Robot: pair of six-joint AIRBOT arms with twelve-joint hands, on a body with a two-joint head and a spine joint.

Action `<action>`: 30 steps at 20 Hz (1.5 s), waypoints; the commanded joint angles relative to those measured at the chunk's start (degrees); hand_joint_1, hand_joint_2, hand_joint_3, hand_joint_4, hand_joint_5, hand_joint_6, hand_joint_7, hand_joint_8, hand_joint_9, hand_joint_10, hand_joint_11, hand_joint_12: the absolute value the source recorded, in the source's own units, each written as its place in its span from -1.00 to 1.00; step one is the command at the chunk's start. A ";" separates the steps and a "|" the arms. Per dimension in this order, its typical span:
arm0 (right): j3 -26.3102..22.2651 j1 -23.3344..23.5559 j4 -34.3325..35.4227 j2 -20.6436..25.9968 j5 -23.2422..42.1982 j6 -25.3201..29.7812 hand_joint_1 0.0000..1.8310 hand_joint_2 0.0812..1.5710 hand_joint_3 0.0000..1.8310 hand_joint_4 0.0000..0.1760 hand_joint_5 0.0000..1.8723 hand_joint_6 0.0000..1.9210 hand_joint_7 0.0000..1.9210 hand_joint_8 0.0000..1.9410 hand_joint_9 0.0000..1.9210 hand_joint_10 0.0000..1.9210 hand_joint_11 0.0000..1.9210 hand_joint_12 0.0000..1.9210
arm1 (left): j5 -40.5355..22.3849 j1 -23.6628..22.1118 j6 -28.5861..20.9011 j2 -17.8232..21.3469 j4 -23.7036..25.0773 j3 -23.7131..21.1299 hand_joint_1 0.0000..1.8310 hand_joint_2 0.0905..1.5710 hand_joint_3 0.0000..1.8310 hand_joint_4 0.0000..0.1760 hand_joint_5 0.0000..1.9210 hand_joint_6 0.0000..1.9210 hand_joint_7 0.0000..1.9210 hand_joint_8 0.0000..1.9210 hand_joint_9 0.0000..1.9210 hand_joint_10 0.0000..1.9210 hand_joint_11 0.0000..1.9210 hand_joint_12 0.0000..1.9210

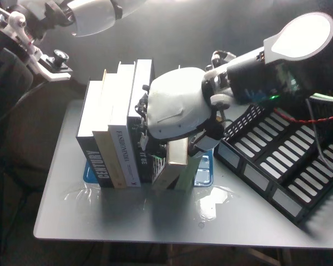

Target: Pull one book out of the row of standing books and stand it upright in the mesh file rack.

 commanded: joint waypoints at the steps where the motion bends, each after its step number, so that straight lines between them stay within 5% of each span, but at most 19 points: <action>1: -0.30 1.05 1.19 1.75 -0.36 0.89 0.49 0.43 -0.99 -1.00 -0.15 0.22 -0.03 0.07 -0.08 0.44 -0.27 0.83 | -7.75 -0.37 0.12 0.79 -2.30 -0.11 -0.90 0.70 -0.99 -1.00 -0.91 -1.00 -1.00 -1.00 -1.00 -1.00 -1.00 -1.00; 3: -1.33 1.96 1.14 3.12 0.29 1.56 0.49 0.44 -0.99 -1.00 -0.16 0.21 -0.05 0.11 -0.08 0.46 -0.27 0.86 | -8.48 0.32 0.52 0.97 -4.02 -0.40 -0.90 0.70 -0.99 -1.00 -0.91 -1.00 -1.00 -1.00 -1.00 -1.00 -1.00 -1.00; 4: -1.58 2.70 0.67 3.61 0.98 2.77 0.48 0.48 -0.99 -1.00 -0.20 0.27 -0.11 0.21 -0.14 0.53 -0.39 0.94 | -8.96 0.90 0.78 1.10 -5.19 -0.56 -0.72 0.78 -0.96 -1.00 -0.87 -0.99 -0.93 -0.98 -1.00 -1.00 -1.00 -1.00; 10: -2.18 8.18 -6.14 6.18 3.64 10.63 0.49 0.47 -1.00 -1.00 -0.17 0.17 -0.09 0.20 -0.13 0.55 -0.20 0.88 | -9.87 3.33 1.33 1.92 -8.59 -1.40 -0.79 0.80 -0.97 -1.00 -0.89 -1.00 -0.95 -1.00 -1.00 -1.00 -0.99 -1.00; 12: -2.47 9.56 -6.22 7.41 3.82 11.73 0.48 0.50 -1.00 -1.00 -0.23 0.29 -0.12 0.25 -0.16 0.54 -0.31 0.80 | -10.00 3.87 1.63 2.24 -9.28 -1.83 -0.79 0.80 -0.98 -1.00 -0.87 -0.99 -0.94 -1.00 -1.00 -1.00 -1.00 -1.00; 17: -2.02 12.79 -6.80 9.76 5.03 15.58 0.49 0.46 -1.00 -1.00 -0.18 0.23 -0.05 0.16 -0.13 0.47 -0.30 0.73 | -10.14 4.44 1.87 2.65 -10.14 -2.46 -0.82 0.82 -0.97 -1.00 -0.89 -1.00 -0.97 -1.00 -1.00 -1.00 -1.00 -1.00; 20: -2.39 15.83 -8.30 11.02 5.78 17.53 0.48 0.50 -1.00 -1.00 -0.25 0.32 -0.11 0.29 -0.18 0.54 -0.34 0.81 | -10.20 4.51 1.95 2.79 -10.30 -2.66 -0.85 0.83 -0.97 -1.00 -0.89 -1.00 -0.99 -1.00 -1.00 -1.00 -1.00 -1.00; 21: -2.68 16.94 -8.28 11.61 5.79 17.61 0.48 0.52 -0.99 -1.00 -0.22 0.13 -0.15 0.46 -0.23 0.67 -0.30 0.93 | -10.20 4.56 1.95 2.89 -10.31 -2.74 -0.87 0.83 -0.97 -1.00 -0.89 -1.00 -0.99 -1.00 -1.00 -1.00 -1.00 -1.00; 22: -2.87 17.76 -8.42 12.13 5.88 17.97 0.47 0.54 -0.99 -1.00 -0.21 0.12 -0.14 0.46 -0.32 0.71 -0.49 0.99 | -10.20 4.56 2.00 2.94 -10.31 -2.83 -0.89 0.83 -0.97 -1.00 -0.90 -1.00 -1.00 -1.00 -1.00 -1.00 -1.00 -1.00; 24: -3.51 19.99 -9.67 13.42 6.28 19.65 0.47 0.52 -1.00 -1.00 -0.15 0.12 -0.12 0.40 -0.34 0.70 -0.57 1.00 | -10.21 4.54 2.18 2.99 -10.28 -3.03 -0.89 0.83 -0.97 -1.00 -0.93 -1.00 -1.00 -1.00 -1.00 -1.00 -1.00 -1.00; 30: -5.84 25.29 -13.20 17.00 7.64 23.21 0.34 0.54 -1.00 -1.00 -0.20 0.19 -0.13 0.58 -0.09 0.77 -0.25 1.00 | -10.21 4.21 2.48 3.11 -10.15 -3.28 -0.86 0.83 -0.98 -1.00 -0.91 -0.99 -0.98 -0.99 -1.00 -1.00 -1.00 -1.00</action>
